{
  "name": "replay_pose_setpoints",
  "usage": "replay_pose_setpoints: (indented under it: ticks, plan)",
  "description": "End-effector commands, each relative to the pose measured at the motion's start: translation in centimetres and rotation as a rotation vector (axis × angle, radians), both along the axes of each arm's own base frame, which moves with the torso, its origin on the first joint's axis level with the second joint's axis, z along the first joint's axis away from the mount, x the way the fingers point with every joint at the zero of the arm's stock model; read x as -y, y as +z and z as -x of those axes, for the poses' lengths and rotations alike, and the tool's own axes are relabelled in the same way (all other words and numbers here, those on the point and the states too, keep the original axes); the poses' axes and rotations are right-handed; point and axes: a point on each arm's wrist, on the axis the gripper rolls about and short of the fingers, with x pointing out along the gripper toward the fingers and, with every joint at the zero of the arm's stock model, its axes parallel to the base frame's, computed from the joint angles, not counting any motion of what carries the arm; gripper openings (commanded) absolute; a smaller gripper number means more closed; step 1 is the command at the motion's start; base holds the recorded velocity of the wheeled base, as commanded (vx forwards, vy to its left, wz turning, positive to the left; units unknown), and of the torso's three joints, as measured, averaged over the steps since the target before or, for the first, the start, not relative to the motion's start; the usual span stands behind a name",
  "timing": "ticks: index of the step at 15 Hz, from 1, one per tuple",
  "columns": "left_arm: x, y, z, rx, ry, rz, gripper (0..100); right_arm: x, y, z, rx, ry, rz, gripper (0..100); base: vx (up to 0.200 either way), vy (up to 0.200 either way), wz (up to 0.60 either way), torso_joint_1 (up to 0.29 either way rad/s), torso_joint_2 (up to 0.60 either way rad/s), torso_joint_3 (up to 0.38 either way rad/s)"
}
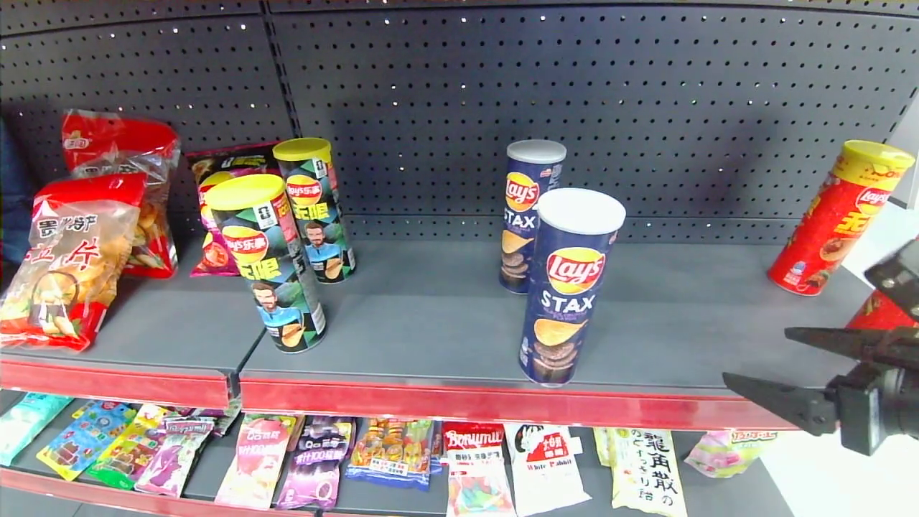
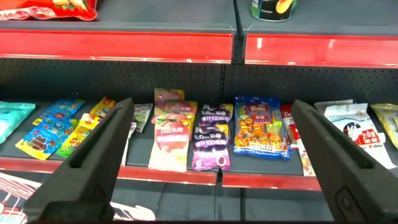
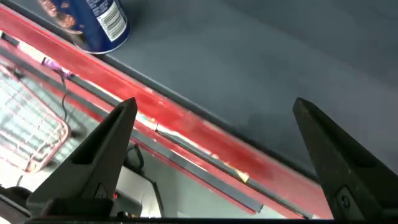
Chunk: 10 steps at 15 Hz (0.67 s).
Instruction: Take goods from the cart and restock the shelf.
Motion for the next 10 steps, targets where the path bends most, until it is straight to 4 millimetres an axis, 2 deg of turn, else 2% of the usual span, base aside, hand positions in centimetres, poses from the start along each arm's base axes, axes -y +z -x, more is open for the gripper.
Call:
replay_pose_setpoints:
  ticks: [1,6,10]
  plan:
    - [0.0,0.0,0.0,-0.001,0.0,0.0,100,-1.8,-0.9,-3.3,-0.079,0.035,0.033,100,0.0,0.0,0.0,0.0,0.0,0.0]
    - [0.0,0.0,0.0,-0.001,-0.002,0.0,100,-3.7,-1.8,-6.1,-0.084,0.074,0.039,100,0.0,0.0,0.0,0.0,0.0,0.0]
    - [-0.1,-0.1,0.4,0.055,-0.051,-0.002,100,-5.0,-1.8,-7.2,-0.085,0.106,0.044,100,0.0,0.0,0.0,0.0,0.0,0.0]
